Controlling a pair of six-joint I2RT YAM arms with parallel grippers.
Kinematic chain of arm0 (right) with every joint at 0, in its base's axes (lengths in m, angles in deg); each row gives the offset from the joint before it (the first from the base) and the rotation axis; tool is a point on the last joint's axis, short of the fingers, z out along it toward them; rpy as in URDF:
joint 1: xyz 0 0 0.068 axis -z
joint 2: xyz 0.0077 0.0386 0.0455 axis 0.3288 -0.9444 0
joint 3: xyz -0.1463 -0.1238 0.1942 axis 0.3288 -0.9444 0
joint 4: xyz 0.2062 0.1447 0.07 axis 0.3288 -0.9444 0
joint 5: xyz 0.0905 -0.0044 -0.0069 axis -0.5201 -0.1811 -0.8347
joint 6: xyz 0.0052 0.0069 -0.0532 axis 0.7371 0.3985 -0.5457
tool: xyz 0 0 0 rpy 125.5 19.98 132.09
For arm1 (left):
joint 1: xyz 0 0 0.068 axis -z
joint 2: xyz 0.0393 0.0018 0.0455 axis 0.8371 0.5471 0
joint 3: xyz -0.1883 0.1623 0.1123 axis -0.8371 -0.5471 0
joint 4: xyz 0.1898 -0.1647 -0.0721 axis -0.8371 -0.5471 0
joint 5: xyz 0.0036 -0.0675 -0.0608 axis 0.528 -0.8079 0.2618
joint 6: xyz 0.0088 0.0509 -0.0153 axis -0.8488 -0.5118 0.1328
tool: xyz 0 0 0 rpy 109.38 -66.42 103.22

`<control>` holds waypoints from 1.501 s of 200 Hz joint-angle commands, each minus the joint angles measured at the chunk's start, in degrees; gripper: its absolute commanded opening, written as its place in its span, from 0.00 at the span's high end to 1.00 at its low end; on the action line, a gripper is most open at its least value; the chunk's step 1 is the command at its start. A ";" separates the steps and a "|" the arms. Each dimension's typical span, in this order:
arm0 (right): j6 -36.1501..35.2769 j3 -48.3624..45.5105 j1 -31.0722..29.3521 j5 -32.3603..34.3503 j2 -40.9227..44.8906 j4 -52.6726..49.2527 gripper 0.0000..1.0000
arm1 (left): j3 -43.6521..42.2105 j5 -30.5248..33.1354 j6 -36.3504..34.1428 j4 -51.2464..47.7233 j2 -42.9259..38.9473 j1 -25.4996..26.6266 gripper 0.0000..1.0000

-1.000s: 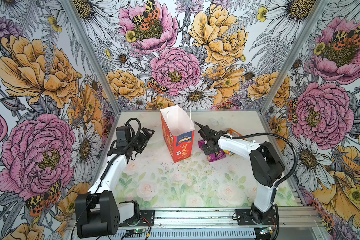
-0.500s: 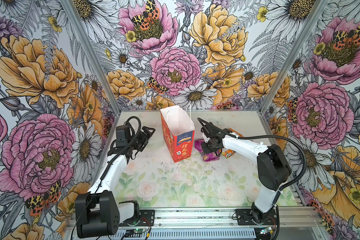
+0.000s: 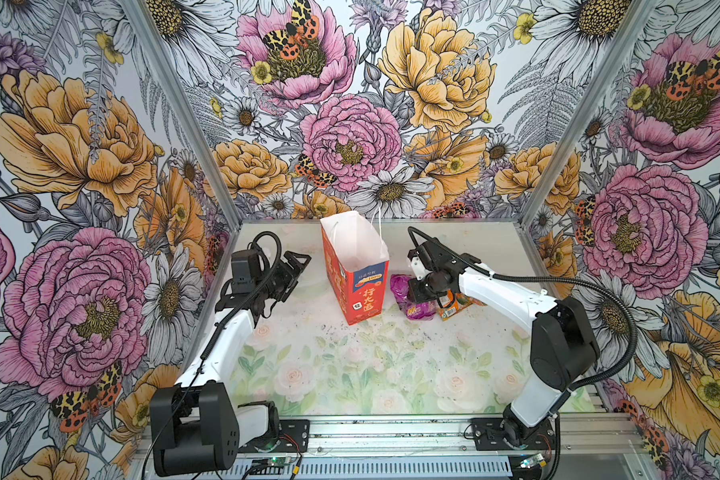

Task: Place the snacks into the paper bag
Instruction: 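Lift the purple pouch with the right gripper and raise it high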

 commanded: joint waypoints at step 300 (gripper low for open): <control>7.12 26.22 10.58 -15.07 21.11 4.70 1.00 | -0.87 -4.98 1.50 4.88 -0.43 -1.61 0.01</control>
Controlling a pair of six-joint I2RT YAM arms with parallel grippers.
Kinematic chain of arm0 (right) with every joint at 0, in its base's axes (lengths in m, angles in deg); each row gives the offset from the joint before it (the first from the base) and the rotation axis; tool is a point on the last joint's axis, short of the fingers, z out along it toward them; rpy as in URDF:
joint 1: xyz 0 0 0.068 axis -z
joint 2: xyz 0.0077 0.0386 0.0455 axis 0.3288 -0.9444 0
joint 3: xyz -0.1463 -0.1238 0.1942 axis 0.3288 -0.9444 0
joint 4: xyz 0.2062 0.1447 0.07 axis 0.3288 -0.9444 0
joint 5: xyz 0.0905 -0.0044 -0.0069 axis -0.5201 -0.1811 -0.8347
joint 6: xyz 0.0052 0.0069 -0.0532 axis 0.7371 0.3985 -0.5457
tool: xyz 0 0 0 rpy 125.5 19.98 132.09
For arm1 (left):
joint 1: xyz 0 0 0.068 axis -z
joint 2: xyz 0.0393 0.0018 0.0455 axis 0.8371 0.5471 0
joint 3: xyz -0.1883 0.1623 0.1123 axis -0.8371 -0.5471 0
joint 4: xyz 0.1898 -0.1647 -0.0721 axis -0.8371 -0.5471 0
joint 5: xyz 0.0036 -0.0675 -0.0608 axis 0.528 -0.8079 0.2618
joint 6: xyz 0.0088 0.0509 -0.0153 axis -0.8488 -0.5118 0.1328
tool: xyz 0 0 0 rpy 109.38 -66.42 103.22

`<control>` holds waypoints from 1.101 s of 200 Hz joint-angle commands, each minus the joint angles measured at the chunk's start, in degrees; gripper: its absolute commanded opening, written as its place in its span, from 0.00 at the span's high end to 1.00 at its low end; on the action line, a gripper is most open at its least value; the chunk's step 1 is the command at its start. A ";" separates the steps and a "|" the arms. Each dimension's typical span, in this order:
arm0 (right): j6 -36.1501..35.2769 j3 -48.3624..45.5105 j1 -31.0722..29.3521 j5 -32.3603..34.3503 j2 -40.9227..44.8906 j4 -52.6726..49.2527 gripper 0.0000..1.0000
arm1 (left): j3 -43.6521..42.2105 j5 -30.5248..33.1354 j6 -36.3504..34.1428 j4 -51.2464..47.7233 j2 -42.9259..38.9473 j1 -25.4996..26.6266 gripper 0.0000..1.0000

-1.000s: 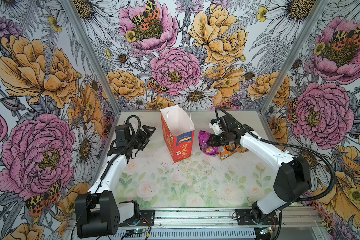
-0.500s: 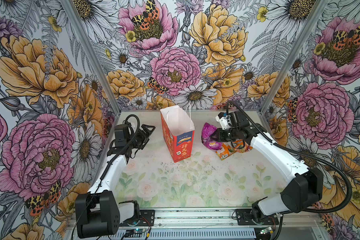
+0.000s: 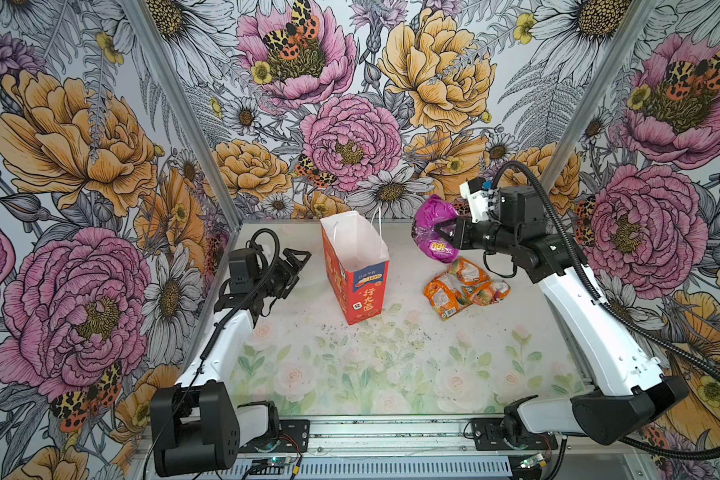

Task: Place the snacks into the paper bag
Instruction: 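Lift the purple pouch with the right gripper and raise it high, then carry the purple pouch with the right gripper over the red bag's opening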

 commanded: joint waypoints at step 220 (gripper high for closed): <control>1.46 31.25 -16.43 -3.34 -22.74 14.96 1.00 | -1.47 -1.69 0.76 2.24 -1.45 -0.61 0.01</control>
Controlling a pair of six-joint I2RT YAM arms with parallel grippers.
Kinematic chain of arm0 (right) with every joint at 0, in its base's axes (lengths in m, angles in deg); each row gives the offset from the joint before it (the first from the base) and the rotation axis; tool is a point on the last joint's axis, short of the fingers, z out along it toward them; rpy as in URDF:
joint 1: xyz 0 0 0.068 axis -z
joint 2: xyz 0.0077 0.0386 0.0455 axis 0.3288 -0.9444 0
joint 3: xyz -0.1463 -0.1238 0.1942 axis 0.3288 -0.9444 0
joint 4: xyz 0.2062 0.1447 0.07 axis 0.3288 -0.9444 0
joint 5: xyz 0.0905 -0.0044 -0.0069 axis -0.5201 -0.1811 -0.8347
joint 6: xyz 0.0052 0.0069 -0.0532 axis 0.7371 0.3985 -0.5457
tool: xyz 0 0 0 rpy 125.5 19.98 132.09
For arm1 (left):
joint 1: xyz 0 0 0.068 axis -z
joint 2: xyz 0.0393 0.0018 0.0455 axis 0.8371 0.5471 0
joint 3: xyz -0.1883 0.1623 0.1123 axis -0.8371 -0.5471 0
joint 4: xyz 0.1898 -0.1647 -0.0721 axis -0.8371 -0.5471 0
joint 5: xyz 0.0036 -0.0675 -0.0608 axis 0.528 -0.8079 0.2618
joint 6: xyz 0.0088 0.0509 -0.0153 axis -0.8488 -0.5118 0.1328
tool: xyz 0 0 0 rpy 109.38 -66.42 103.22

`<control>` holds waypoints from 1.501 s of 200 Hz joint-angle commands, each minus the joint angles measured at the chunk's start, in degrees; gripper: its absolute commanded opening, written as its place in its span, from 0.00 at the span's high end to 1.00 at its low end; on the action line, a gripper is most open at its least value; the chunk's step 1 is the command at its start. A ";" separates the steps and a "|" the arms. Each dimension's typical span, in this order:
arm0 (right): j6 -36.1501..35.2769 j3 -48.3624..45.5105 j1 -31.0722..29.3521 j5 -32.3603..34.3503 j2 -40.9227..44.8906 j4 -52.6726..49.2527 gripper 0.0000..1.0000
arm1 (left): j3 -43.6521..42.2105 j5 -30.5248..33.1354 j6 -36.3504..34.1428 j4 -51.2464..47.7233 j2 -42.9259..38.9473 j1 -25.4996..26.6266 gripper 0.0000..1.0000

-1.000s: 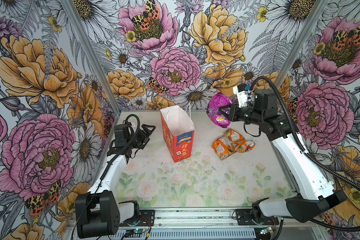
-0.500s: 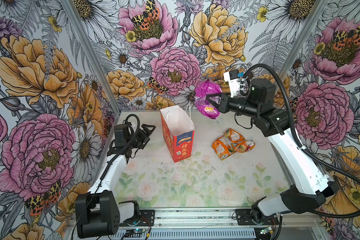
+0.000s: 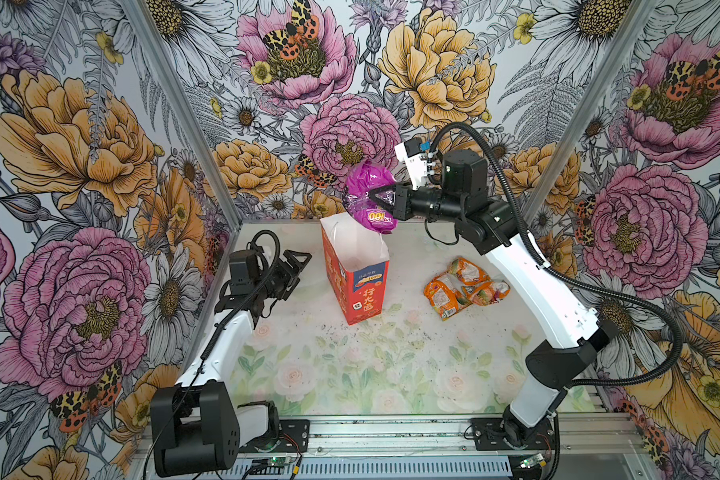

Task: Place the snacks into the paper bag
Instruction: 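Carry the purple pouch with the right gripper over the red bag's opening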

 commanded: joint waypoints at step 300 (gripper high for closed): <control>-0.03 -9.43 -4.42 4.07 -2.63 5.43 1.00 | -0.93 -1.42 0.17 1.83 -0.98 -0.96 0.01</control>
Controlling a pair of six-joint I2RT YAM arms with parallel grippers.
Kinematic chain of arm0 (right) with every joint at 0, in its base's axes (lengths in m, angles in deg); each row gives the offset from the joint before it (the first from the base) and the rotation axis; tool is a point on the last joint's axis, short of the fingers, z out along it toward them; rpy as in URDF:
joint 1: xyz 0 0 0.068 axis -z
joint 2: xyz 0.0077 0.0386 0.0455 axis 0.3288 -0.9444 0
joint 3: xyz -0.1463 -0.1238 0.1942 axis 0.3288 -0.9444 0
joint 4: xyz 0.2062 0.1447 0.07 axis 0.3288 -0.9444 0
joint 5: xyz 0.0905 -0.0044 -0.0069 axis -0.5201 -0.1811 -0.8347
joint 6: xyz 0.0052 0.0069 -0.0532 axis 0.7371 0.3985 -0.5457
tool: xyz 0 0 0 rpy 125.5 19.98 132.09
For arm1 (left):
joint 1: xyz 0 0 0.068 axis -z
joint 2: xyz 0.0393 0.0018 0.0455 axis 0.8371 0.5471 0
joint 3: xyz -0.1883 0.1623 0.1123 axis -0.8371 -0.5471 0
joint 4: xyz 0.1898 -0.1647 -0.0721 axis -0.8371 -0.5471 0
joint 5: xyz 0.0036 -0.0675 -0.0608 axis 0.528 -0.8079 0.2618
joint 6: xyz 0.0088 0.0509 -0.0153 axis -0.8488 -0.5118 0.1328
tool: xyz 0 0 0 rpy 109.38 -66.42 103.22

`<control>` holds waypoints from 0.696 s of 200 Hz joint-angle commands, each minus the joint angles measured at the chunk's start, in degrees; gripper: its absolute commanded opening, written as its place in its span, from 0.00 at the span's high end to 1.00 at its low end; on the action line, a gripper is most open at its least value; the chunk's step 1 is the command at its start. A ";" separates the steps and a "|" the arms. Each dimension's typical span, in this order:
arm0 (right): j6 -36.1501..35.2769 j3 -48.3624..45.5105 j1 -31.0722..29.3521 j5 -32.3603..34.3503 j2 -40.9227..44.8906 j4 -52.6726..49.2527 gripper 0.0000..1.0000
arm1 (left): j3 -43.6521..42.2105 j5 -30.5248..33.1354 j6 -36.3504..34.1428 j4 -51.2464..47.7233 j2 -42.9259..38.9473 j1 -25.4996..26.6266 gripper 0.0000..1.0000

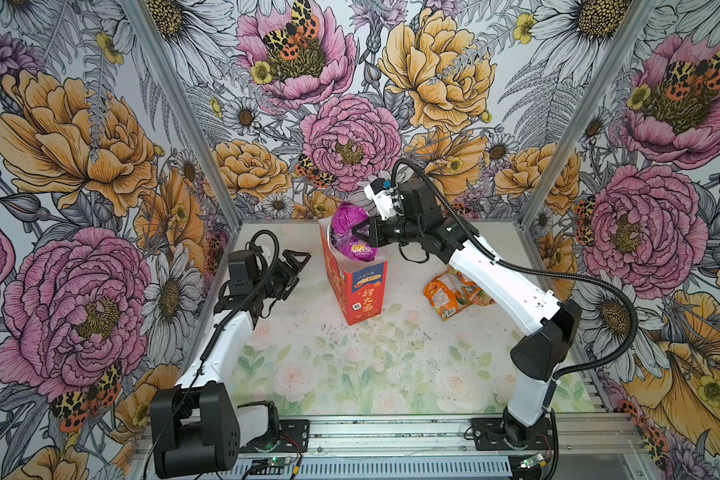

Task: Place the snacks into the paper bag
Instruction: 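Carry the purple pouch with the right gripper over the red bag's opening, then lower the purple pouch into the red bag with the right gripper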

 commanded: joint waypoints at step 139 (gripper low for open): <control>-0.67 1.46 -0.91 1.30 1.02 1.93 1.00 | -0.90 -1.85 0.17 2.12 -0.39 -0.64 0.01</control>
